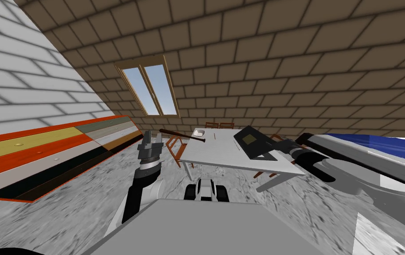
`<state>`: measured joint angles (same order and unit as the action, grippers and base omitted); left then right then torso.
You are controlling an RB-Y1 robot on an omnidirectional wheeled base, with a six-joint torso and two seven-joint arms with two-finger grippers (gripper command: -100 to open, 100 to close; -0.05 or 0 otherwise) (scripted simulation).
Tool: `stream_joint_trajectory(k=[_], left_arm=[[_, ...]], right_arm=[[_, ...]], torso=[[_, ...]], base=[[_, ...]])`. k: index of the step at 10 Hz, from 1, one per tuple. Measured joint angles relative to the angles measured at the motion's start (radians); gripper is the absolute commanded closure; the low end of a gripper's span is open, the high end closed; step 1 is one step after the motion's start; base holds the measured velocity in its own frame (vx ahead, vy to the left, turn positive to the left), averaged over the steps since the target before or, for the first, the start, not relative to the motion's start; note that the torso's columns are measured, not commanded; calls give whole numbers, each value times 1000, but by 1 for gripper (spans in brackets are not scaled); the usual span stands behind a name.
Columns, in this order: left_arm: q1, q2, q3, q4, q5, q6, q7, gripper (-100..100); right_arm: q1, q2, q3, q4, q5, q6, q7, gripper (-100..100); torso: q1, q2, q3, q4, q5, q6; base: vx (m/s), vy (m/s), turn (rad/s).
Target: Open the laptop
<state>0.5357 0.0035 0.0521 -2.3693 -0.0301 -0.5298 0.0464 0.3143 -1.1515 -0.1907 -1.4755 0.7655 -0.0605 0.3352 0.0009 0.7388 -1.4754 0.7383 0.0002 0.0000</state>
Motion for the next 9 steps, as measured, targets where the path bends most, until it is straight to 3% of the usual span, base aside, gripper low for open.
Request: stream_joint_trajectory(k=[9], left_arm=[[0, 0, 0, 0, 0, 0, 0, 0]], right_arm=[[-10, 54, 48, -64, 175, 105, 164, -100]], torso=[[-1, 0, 0, 0, 0, 0]], base=[[-64, -83, 95]])
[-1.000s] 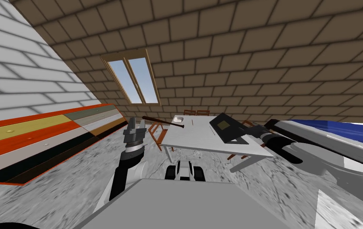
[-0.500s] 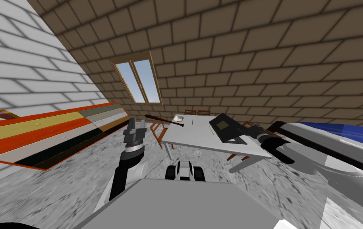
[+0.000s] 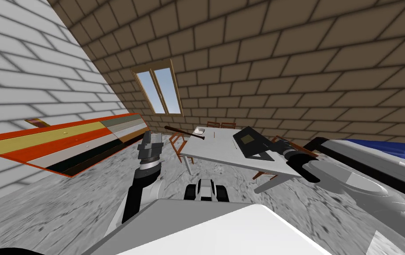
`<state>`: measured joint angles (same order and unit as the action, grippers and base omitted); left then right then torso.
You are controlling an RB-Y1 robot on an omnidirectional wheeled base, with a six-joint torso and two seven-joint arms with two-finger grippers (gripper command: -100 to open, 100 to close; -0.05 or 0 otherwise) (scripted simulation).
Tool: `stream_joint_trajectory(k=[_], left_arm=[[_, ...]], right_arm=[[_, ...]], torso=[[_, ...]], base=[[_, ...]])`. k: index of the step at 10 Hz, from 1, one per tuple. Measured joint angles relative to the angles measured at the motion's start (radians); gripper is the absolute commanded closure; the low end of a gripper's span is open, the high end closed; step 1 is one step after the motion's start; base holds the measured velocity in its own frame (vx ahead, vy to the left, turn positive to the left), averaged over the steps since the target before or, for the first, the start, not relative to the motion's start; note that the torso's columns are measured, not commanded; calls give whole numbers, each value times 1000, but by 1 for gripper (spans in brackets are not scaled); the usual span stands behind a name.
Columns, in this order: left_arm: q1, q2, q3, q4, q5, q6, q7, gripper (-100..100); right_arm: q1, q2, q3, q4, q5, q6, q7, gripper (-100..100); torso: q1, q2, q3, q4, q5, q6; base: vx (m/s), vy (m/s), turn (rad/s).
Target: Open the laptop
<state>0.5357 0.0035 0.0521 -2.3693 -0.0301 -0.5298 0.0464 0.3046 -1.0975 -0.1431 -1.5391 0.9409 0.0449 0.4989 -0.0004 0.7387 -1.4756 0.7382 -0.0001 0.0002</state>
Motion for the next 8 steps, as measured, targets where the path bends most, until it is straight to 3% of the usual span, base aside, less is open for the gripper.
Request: stream_joint_trajectory(k=[8], left_arm=[[0, 0, 0, 0, 0, 0, 0, 0]], right_arm=[[-8, 43, 42, -59, 151, 93, 143, -100]], torso=[[0, 0, 0, 0, 0, 0]], base=[[-66, -72, 88]])
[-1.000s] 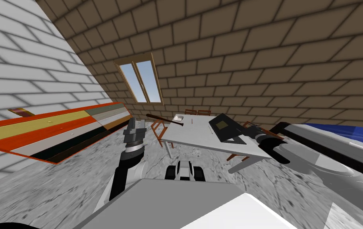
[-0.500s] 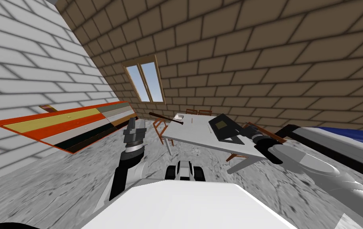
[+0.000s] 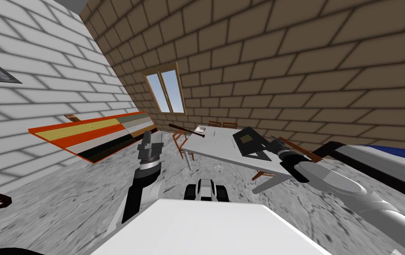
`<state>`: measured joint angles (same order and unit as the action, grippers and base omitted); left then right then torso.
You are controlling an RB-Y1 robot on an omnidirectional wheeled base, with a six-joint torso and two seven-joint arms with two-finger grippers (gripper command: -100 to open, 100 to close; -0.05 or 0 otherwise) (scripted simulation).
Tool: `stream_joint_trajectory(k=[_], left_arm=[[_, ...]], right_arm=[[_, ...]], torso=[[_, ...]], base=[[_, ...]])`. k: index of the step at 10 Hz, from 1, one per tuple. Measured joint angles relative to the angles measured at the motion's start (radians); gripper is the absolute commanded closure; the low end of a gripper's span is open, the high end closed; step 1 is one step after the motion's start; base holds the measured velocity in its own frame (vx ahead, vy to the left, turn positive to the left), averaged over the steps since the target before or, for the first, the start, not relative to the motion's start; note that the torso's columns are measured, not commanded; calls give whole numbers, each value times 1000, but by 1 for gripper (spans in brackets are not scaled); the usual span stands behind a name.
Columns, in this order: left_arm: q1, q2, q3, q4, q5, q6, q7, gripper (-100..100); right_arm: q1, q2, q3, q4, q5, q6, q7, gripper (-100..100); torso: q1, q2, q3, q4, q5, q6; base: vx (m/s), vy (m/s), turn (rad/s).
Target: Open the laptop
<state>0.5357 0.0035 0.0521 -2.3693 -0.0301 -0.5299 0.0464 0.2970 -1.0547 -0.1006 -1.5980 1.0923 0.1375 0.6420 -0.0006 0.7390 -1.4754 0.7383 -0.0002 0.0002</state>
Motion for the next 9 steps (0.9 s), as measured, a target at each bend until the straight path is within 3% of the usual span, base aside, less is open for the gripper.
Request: stream_joint_trajectory(k=[9], left_arm=[[0, 0, 0, 0, 0, 0, 0, 0]], right_arm=[[-16, 71, 51, -50, 178, 107, 171, -100]], torso=[[1, -1, -1, 0, 0, 0]], base=[[-76, -71, 95]])
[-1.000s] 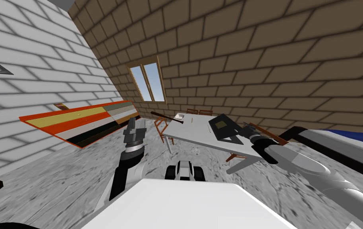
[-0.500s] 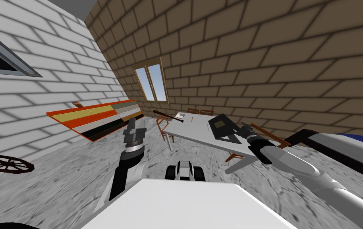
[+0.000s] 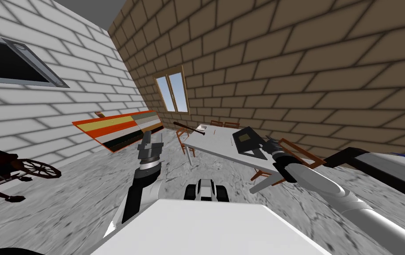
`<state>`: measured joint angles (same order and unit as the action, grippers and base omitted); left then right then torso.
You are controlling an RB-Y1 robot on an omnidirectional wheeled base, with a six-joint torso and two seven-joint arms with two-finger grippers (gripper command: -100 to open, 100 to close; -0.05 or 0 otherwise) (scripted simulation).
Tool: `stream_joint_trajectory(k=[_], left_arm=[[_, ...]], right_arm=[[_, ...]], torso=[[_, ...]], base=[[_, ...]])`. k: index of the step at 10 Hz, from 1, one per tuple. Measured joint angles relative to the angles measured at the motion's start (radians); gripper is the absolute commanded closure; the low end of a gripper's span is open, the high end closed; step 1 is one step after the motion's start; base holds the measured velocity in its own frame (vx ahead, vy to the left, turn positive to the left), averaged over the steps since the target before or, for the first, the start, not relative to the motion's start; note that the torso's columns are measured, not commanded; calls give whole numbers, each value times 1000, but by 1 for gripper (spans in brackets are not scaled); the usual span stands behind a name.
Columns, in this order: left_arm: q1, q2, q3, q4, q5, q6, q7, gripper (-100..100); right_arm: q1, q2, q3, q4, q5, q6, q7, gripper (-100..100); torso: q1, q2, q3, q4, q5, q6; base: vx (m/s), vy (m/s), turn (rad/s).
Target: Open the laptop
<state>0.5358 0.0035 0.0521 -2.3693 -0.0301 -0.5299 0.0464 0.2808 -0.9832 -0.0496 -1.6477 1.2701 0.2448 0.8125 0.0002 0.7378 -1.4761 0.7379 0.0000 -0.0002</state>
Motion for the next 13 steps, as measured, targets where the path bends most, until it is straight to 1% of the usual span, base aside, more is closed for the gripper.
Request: stream_joint_trajectory(k=[1, 2, 3, 4, 6, 10, 11, 13], left_arm=[[0, 0, 0, 0, 0, 0, 0, 0], [0, 0, 0, 0, 0, 0, 0, 0], [0, 0, 0, 0, 0, 0, 0, 0], [0, 0, 0, 0, 0, 0, 0, 0], [0, 0, 0, 0, 0, 0, 0, 0], [0, 0, 0, 0, 0, 0, 0, 0], [0, 0, 0, 0, 0, 0, 0, 0], [0, 0, 0, 0, 0, 0, 0, 0]], right_arm=[[0, 10, 4, -5, 20, 12, 17, -100], [0, 11, 4, -5, 23, 14, 21, -100], [0, 11, 4, -5, 22, 14, 20, 100], [0, 11, 4, -5, 23, 14, 20, 100], [-10, 42, 11, -5, 18, 21, 12, 100], [-40, 132, 28, 2, 22, 39, -19, 100], [-42, 134, 28, 2, 23, 38, -22, -100], [-51, 158, 36, -7, 16, 58, -16, -100]], torso=[[-1, 1, 1, 0, 0, 0], [1, -1, -1, 0, 0, 1], [1, -2, -1, -1, 1, 1], [1, -2, -1, -1, 0, 0], [-4, 2, 1, 1, -1, 0], [-2, -2, -1, -1, -1, 1], [1, -4, -2, -2, 0, 2], [-7, -6, -3, -6, -7, -1]], base=[[-39, -28, 16], [-7, -5, 2], [0, 0, 0], [-28, -64, 47], [-55, -100, 64], [-50, -115, 45], [-19, -69, 33], [-17, -96, 36]])
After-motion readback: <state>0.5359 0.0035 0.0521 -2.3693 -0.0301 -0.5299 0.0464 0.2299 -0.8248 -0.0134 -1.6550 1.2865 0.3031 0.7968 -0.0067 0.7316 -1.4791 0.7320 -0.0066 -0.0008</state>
